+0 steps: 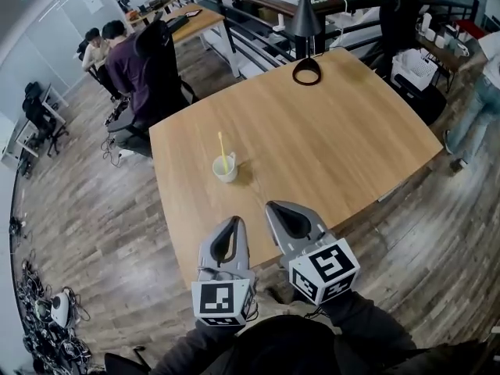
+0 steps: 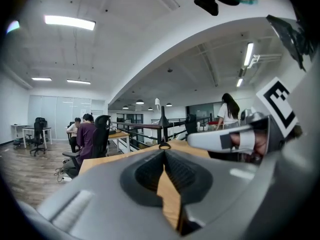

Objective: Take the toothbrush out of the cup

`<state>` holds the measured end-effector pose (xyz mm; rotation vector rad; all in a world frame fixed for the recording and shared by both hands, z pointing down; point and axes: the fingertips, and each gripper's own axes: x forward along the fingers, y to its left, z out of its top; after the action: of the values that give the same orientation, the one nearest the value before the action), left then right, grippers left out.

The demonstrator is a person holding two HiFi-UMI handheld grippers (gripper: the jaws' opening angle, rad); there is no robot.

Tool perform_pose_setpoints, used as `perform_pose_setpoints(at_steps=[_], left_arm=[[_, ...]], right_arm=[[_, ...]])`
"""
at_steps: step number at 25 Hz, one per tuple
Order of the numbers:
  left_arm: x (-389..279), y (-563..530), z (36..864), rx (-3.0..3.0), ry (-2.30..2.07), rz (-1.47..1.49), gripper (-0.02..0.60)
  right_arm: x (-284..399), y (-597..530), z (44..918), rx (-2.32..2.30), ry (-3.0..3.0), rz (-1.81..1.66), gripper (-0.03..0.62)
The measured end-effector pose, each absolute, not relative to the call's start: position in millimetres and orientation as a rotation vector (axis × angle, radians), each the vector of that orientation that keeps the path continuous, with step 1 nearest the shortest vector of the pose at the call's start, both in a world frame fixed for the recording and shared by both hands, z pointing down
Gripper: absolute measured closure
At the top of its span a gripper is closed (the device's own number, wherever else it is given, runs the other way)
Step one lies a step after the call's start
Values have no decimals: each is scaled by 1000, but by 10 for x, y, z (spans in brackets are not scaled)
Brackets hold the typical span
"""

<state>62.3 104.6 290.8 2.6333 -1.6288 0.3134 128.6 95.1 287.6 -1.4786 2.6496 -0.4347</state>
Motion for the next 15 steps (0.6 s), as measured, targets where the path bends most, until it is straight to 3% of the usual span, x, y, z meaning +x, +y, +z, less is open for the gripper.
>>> perform_pose_setpoints(at_steps=[15], left_arm=[[5,99,3250,2479,-1685,247,574]], right_arm=[[731,-32,3165,-1450,2759,-502,593]])
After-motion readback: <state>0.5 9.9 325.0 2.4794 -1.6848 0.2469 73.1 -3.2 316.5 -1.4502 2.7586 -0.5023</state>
